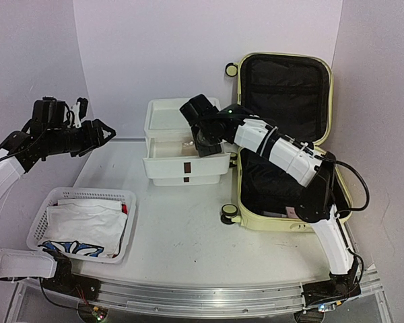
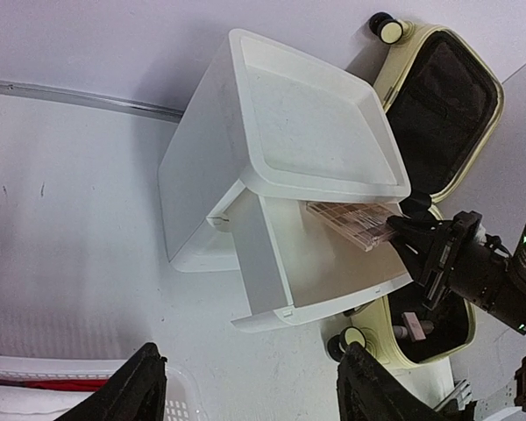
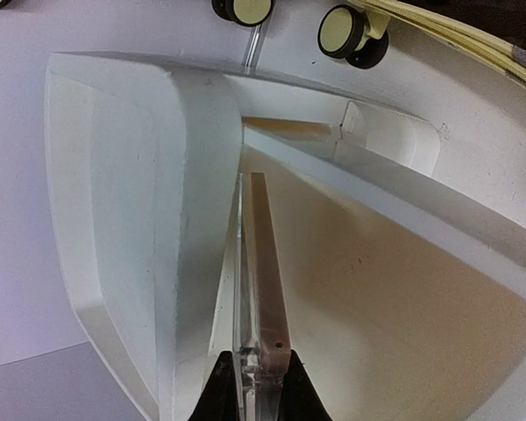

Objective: Open, take out, and arrange the luggage

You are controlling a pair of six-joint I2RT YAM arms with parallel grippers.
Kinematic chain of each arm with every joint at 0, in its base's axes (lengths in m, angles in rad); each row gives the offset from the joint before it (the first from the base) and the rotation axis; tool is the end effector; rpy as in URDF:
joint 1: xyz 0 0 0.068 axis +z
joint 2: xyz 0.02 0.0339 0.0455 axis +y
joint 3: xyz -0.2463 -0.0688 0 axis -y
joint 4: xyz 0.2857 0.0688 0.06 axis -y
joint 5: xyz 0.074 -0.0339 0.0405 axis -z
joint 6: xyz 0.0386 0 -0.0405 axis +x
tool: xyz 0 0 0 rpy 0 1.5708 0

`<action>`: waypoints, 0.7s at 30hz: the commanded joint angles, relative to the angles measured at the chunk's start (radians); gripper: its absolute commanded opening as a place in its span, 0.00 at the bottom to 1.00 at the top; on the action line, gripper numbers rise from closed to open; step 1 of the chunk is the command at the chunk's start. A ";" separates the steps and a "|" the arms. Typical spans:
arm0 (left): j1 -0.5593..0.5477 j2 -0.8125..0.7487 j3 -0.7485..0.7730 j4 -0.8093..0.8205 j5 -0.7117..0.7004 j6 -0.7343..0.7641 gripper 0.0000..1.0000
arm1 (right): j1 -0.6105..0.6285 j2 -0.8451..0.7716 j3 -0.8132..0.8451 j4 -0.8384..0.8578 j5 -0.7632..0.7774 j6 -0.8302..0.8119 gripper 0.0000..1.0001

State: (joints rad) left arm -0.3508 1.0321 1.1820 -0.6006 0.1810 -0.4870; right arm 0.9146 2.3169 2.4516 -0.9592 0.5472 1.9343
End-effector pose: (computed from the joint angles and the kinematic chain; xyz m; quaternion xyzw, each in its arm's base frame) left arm 0.2493 -0.0986 0.3781 -0.0095 0.8451 -0.2851 0.4522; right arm 0.3422 0.4115 0.3137 0.5235 0.7345 0.3105 0.3001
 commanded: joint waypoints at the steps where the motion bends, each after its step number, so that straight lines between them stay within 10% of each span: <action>1: -0.002 -0.024 0.020 0.039 -0.018 0.016 0.67 | -0.019 0.012 0.065 0.037 0.044 0.012 0.12; 21: -0.002 -0.011 0.019 0.040 -0.038 0.022 0.68 | -0.016 -0.100 -0.014 0.037 -0.048 -0.192 0.52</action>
State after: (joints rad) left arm -0.3508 1.0317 1.1820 -0.6003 0.1596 -0.4755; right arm 0.8883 2.3238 2.4741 -0.9409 0.5198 1.8053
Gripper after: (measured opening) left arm 0.674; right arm 0.513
